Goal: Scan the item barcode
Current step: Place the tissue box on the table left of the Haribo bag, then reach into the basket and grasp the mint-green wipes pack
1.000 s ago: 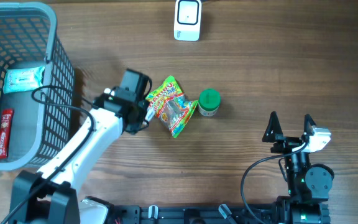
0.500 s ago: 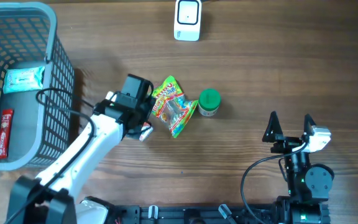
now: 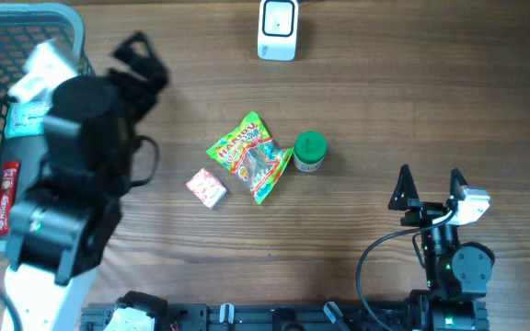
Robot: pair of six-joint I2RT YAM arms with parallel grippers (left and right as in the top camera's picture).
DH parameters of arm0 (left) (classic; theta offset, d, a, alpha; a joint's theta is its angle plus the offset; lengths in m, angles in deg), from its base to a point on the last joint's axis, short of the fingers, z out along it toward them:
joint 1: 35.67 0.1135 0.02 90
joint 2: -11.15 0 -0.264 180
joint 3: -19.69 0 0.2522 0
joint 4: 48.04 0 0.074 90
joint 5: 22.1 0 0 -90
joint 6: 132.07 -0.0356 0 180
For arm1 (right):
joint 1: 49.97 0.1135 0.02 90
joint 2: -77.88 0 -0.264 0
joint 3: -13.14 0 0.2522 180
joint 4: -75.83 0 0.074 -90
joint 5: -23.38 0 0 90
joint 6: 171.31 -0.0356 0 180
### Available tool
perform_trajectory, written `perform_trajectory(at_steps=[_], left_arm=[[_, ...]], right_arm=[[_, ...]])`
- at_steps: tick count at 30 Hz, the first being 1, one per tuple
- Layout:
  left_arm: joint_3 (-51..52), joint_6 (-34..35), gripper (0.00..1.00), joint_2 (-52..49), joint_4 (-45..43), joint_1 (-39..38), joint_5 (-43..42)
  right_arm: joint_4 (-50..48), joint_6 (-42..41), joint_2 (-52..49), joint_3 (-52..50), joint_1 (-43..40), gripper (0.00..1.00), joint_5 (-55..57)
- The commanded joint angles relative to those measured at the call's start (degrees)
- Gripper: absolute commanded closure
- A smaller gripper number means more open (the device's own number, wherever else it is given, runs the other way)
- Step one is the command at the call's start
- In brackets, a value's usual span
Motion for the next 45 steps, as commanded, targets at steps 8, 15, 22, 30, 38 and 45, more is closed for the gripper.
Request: perform_trajectory(at_steps=[8,15,22,30,38,45], left_arm=[[-0.6,2.3,0.00,-4.0,3.2,39.1,-6.5],[-0.6,6.1,0.00,-23.4,-0.9,47.7,-16.7],[-0.6,6.1,0.00,-41.1,-11.6,47.7,-19.5],[-0.6,6.1,0.00,-52.9,-18.3,47.7,-19.5],[-0.6,6.1,0.00,-57.0,-21.3,47.7,-19.5],[-0.6,6.0,0.32,-60.2,-21.9,47.6,-21.3]], right_arm=[[-0.1,0.6,0.1,-0.1,0.2,0.00,0.5],[-0.1,0.6,0.1,-0.1,0.2,0.00,0.5],[-0.1,0.6,0.1,-0.1,0.2,0.01,0.5],[-0.1,0.6,0.1,-0.1,0.2,0.00,0.5],[-0.1,0.6,0.1,-0.1,0.2,0.00,0.5],[-0.1,0.6,0.1,-0.1,0.2,0.00,0.5]])
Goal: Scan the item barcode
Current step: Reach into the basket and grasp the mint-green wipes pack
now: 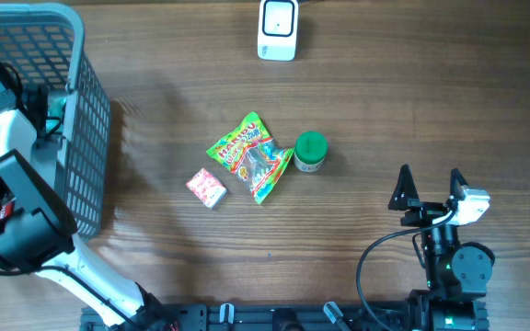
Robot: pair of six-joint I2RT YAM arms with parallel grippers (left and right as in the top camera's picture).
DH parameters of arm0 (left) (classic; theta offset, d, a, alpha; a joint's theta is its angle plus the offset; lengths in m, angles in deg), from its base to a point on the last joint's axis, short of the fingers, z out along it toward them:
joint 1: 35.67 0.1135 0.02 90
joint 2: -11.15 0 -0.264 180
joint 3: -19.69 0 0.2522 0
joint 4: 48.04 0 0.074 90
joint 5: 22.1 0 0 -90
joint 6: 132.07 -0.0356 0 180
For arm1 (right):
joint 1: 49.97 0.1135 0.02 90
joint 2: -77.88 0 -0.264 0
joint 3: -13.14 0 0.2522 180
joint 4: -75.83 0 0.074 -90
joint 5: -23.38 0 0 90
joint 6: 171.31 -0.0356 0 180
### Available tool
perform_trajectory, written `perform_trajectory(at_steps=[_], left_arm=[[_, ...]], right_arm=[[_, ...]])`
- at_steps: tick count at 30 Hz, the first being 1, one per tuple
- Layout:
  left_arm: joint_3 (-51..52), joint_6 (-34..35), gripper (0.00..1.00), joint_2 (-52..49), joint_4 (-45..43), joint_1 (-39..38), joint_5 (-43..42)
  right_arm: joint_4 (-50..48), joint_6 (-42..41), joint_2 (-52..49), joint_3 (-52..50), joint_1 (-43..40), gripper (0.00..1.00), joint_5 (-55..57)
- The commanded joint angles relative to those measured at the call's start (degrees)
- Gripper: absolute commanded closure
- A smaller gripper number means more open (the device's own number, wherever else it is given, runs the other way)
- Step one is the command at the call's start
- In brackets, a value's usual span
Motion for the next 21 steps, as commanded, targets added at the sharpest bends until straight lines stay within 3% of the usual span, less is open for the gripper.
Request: perform_trajectory(at_steps=[1,2,3,4,5,11,21], left_arm=[[0.0,-0.7,0.39,-3.4,0.3,0.2,-2.8],[0.0,-1.3,0.44,-3.4,0.2,0.2,-3.5],[0.0,-1.4,0.58,-3.4,0.3,0.2,-3.7],[0.0,-1.5,0.90,-3.4,1.1,0.2,-3.7],[0.0,-1.5,0.96,-3.4,1.9,0.2,-3.9],[0.0,-7.3,0.96,2.8,5.1,0.2,-6.6],[0.0,-7.2,0.96,38.8,11.7,0.4,-7.1]], right_arm=[[-0.1,0.6,0.1,-0.1,0.2,0.00,0.5],[-0.1,0.6,0.1,-0.1,0.2,0.00,0.5],[-0.1,0.6,0.1,-0.1,0.2,0.00,0.5],[-0.1,0.6,0.1,-0.1,0.2,0.00,0.5],[-0.1,0.6,0.1,-0.1,0.2,0.00,0.5],[-0.1,0.6,0.1,-0.1,0.2,0.00,0.5],[-0.1,0.6,0.1,-0.1,0.2,0.00,0.5]])
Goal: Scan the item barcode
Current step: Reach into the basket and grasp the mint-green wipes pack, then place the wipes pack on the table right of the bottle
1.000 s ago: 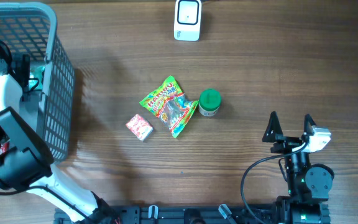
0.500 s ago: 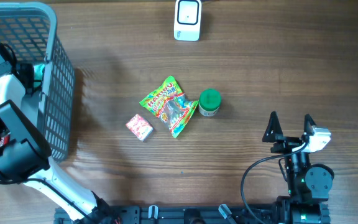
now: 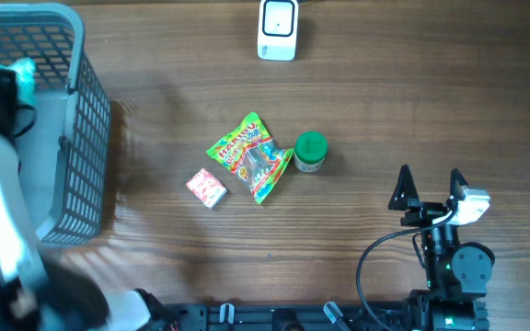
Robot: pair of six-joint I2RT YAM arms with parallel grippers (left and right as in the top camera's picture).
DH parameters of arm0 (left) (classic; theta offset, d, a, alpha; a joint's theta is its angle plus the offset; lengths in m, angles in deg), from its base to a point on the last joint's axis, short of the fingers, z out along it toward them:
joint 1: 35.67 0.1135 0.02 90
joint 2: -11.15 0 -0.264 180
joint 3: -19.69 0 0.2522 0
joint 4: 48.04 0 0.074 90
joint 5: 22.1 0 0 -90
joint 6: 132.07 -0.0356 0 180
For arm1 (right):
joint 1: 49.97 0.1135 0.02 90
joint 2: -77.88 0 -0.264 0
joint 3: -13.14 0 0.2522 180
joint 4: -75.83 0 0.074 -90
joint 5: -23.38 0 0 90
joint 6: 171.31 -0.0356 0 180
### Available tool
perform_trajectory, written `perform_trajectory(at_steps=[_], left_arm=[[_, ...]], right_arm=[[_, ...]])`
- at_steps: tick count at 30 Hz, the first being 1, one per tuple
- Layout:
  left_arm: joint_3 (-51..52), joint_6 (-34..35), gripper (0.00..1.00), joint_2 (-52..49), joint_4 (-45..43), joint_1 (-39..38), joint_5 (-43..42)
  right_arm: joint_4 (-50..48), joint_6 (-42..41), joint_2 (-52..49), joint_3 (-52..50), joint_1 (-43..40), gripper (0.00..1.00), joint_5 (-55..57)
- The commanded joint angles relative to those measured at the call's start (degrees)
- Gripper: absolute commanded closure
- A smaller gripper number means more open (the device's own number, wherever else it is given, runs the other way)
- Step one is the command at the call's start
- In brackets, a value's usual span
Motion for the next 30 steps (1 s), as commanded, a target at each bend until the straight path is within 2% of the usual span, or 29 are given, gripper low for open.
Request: perform_trajectory(at_steps=[1,5,9,13,17,22,26,30], left_arm=[[-0.9,-1.1,0.96,18.4,3.4,-0.2,-3.0],[-0.9,-1.2,0.96,28.0,6.9,-6.5,-8.6],[-0.8,-1.2,0.96,29.7,8.7,-24.2,-8.7],[-0.8,-1.4,0.96,22.1,6.6,-44.9,-8.7],[-0.8,-4.2,0.96,9.1,0.1,-60.1,-8.7],[-0.8,-4.2,0.96,-7.5,-12.6,-70.7,-8.8],[-0.8,-4.2,0.96,-16.2,-19.3,-74.8,-8.8],[-0.8,-4.2,0.96,-21.8,-21.9,-77.3,-8.7]], right_arm=[[-0.1,0.6,0.1,-0.1,0.2,0.00,0.5],[-0.1,0.6,0.1,-0.1,0.2,0.00,0.5],[-0.1,0.6,0.1,-0.1,0.2,0.00,0.5],[-0.1,0.6,0.1,-0.1,0.2,0.00,0.5],[-0.1,0.6,0.1,-0.1,0.2,0.00,0.5],[-0.1,0.6,0.1,-0.1,0.2,0.00,0.5],[-0.1,0.6,0.1,-0.1,0.2,0.00,0.5],[-0.1,0.6,0.1,-0.1,0.2,0.00,0.5]])
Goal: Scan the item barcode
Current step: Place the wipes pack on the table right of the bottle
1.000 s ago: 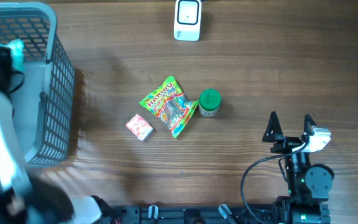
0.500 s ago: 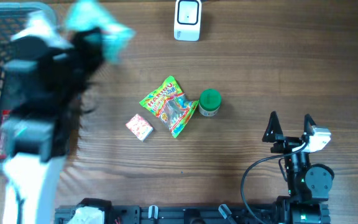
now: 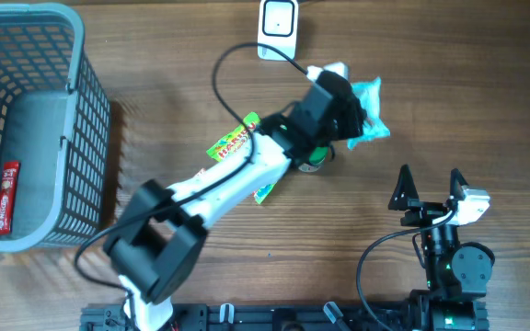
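My left arm reaches from the front left across the table's middle. Its gripper [image 3: 352, 112] is shut on a teal and white packet [image 3: 370, 115], held up below and to the right of the white barcode scanner [image 3: 277, 28] at the back edge. No barcode can be made out on the packet. My right gripper [image 3: 428, 187] rests open near the front right, with nothing between its fingers.
A grey mesh basket [image 3: 88, 138] stands at the far left with a red item [image 3: 5, 197] in it. A green candy bag [image 3: 234, 141] and a green-capped jar [image 3: 315, 162] lie under the left arm, partly hidden.
My left arm was at the far left over the basket with something teal at its tip. Now it stretches across the table, holding the teal packet near the scanner. The right arm is unchanged.
First my left arm hung over the basket, which held white, teal and red items. Then the gripper was down inside it and the basket sat shifted right. Later it was raised with teal at its tip. Now the packet is near the scanner and only the red item shows in the basket.
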Robot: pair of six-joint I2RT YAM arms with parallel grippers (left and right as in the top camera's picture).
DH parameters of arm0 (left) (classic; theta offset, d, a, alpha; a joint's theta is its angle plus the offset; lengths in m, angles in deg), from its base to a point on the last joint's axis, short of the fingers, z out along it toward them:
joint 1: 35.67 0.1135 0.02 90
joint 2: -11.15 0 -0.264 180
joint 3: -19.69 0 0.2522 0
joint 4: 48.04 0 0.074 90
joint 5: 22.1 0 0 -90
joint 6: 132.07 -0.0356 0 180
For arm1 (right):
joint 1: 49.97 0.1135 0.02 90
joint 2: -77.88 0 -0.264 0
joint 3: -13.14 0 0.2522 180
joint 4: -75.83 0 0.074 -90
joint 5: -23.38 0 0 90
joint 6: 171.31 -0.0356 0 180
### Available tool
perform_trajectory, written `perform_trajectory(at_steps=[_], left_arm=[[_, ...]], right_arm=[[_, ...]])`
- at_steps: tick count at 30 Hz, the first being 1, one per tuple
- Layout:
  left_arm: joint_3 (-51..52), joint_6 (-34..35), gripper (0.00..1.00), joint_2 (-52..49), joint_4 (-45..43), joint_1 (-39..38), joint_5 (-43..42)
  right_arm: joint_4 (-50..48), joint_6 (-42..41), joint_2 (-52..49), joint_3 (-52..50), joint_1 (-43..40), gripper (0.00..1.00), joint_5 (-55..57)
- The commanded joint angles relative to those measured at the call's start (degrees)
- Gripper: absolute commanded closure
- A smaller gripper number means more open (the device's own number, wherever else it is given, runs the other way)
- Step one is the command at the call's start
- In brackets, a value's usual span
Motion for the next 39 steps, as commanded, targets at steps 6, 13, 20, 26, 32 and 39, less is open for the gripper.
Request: perform_trajectory(at_steps=[6,13,20,26,32,39], left_arm=[[-0.3,-1.2,0.96,-8.4,-1.9,-3.1,-0.2],[-0.3,-1.1,0.93,-9.5,-1.9,-4.9,0.0],[-0.5,-1.2,0.70,-8.8,-3.9,-4.9,0.0],[-2.3,-1.4,0.75,-7.3,-3.5,-4.8,2.2],[-6.1,-3.1,0.79,-1.5,2.7,-2.7,4.6],[-6.2,-6.1,0.86,11.4,21.6,-1.9,15.4]], right_arm=[[-0.1,0.6,0.1,-0.1,0.2,0.00,0.5],[-0.1,0.6,0.1,-0.1,0.2,0.00,0.5],[-0.1,0.6,0.1,-0.1,0.2,0.00,0.5],[-0.1,0.6,0.1,-0.1,0.2,0.00,0.5],[-0.1,0.6,0.1,-0.1,0.2,0.00,0.5],[-0.1,0.6,0.1,-0.1,0.2,0.00,0.5]])
